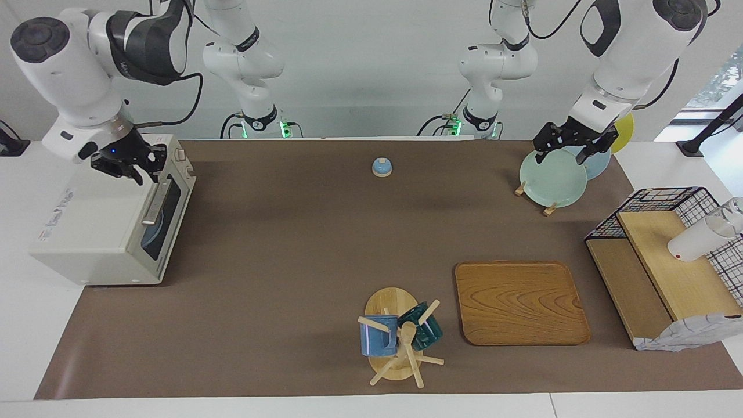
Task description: Put eggplant into oven
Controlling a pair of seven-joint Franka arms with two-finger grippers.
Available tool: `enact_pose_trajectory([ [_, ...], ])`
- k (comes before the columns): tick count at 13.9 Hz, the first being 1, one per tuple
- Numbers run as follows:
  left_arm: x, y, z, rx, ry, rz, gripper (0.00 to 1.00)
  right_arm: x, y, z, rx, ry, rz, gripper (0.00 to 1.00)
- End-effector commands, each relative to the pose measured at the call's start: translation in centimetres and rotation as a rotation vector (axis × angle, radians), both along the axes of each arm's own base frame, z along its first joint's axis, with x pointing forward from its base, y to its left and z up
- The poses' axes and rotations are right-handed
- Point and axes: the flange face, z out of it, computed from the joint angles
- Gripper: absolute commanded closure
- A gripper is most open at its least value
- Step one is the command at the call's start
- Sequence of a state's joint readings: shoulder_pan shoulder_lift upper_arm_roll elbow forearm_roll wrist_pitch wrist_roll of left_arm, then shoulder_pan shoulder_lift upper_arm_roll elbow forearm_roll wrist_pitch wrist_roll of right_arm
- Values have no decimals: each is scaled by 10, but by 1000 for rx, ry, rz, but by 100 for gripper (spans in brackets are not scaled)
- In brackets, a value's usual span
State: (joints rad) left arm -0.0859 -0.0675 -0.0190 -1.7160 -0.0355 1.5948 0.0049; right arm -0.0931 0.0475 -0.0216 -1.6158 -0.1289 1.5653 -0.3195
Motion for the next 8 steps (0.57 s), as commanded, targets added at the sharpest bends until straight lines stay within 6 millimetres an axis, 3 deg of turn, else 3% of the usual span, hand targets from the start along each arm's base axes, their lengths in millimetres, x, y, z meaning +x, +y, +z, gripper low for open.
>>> enact_pose_trajectory([
  [1, -3, 3, 4, 12, -17, -8, 0, -2, 11, 8, 14, -2, -112, 0],
  [3, -3, 2, 4, 12, -17, -9, 0, -1, 30, 10, 32, 1, -117, 0],
  [6, -3, 2, 4, 12, -17, -9, 0, 1, 37, 9, 30, -5, -132, 0],
  [8, -3, 2, 4, 12, -18, -9, 0, 2, 57, 11, 27, -13, -106, 0],
])
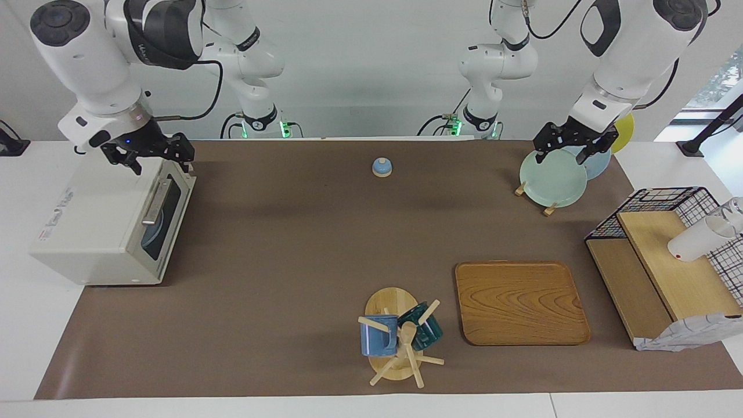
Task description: Put eggplant into oven
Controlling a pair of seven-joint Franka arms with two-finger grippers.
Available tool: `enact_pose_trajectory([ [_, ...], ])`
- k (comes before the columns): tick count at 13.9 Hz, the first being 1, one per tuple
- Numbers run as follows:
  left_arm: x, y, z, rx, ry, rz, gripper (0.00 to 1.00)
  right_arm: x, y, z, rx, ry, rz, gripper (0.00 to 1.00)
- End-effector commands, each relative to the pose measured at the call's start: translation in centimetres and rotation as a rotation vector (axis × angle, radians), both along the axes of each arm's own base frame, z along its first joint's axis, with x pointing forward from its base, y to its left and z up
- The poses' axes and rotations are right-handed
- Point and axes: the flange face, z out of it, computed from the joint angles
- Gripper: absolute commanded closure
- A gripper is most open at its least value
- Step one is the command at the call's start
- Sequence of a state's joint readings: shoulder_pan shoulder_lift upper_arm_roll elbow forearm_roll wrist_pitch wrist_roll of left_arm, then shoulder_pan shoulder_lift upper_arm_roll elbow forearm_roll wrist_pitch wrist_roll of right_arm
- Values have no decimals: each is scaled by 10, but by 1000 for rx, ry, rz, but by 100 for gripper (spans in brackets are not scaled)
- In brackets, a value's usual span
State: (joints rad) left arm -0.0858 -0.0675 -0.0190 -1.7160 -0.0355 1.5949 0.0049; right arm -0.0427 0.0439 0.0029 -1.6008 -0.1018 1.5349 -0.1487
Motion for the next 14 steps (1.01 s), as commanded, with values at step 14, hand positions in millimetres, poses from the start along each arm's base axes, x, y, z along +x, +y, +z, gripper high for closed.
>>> enact_pose_trajectory([
  [14, -3, 3, 4, 12, -17, -9, 0, -8, 20, 32, 65, -76, -77, 0],
])
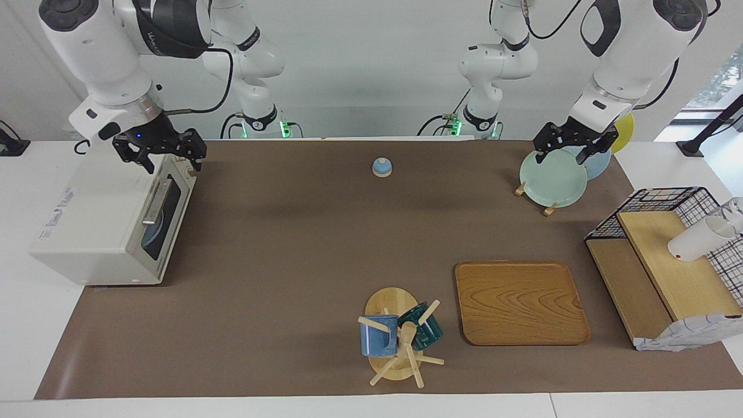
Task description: Put eggplant into oven
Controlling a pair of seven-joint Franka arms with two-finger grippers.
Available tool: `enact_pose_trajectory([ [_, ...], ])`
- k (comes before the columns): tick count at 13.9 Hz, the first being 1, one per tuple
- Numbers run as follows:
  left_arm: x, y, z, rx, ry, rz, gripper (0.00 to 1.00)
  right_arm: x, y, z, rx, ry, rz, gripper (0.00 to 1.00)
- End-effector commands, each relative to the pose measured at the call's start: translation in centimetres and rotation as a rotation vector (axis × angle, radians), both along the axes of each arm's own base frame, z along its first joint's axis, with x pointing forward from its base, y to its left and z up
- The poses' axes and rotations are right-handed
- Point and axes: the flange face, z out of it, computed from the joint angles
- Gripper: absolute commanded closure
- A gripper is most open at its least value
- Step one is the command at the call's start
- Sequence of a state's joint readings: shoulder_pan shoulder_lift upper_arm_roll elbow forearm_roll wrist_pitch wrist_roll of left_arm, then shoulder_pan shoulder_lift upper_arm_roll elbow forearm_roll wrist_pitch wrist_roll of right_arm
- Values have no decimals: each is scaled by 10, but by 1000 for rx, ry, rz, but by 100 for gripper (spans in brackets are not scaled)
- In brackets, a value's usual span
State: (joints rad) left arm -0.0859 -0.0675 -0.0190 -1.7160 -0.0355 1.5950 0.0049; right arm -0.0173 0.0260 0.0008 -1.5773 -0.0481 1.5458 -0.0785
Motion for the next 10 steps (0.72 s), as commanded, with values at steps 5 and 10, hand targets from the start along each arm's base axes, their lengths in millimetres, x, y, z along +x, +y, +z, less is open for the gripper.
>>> enact_pose_trajectory([
  [5, -3, 2, 4, 12, -18, -11, 0, -12, -14, 13, 22, -7, -57, 0],
  [10, -3, 2, 4, 12, -18, -9, 0, -15, -18, 12, 22, 5, -62, 0],
])
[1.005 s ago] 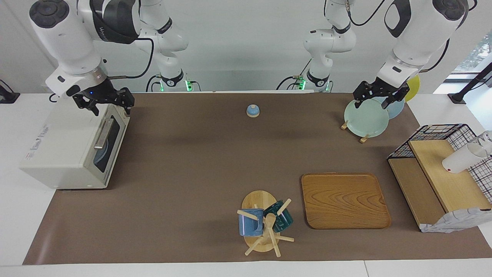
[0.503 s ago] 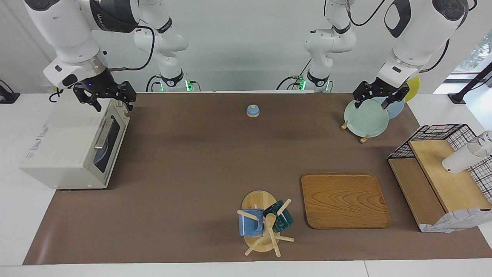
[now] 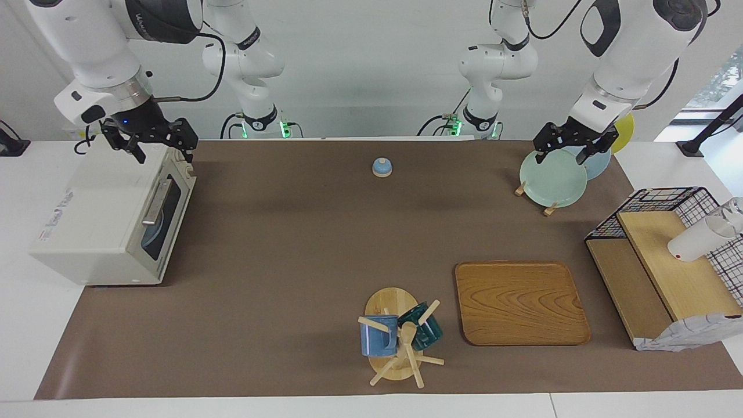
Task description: Put eggplant into oven
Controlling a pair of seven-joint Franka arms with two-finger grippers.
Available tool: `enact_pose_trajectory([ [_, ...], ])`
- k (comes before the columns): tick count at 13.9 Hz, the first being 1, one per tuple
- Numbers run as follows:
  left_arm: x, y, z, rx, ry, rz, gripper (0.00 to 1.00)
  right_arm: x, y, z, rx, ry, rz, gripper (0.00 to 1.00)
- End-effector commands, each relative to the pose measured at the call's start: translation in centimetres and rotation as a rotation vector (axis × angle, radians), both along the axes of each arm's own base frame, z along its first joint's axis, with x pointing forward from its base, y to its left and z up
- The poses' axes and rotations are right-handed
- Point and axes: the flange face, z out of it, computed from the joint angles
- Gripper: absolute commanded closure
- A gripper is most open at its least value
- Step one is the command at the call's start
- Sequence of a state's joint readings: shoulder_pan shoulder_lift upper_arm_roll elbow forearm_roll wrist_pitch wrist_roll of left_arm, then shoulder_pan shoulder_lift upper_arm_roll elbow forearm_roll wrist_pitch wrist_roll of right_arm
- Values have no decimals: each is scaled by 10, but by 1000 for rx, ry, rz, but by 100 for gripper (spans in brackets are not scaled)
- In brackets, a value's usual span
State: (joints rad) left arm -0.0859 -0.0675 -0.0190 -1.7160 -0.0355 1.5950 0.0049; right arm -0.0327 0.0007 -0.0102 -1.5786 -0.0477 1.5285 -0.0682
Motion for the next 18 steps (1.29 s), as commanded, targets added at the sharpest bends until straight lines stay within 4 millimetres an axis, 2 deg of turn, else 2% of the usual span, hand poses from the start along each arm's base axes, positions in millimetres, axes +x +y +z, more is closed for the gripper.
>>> enact_pose_trajectory([
  [1, -3, 2, 4, 12, -17, -11, 0, -5, -3, 0, 23, 11, -23, 0],
  [7, -3, 2, 4, 12, -17, -9, 0, -6, 5, 0, 25, 20, -12, 0],
  [10, -3, 2, 4, 12, -18, -9, 0, -8, 0, 1, 27, 24, -20, 0],
  [18, -3, 2, 4, 12, -17, -9, 0, -8, 3, 2, 25, 20, -16, 0],
])
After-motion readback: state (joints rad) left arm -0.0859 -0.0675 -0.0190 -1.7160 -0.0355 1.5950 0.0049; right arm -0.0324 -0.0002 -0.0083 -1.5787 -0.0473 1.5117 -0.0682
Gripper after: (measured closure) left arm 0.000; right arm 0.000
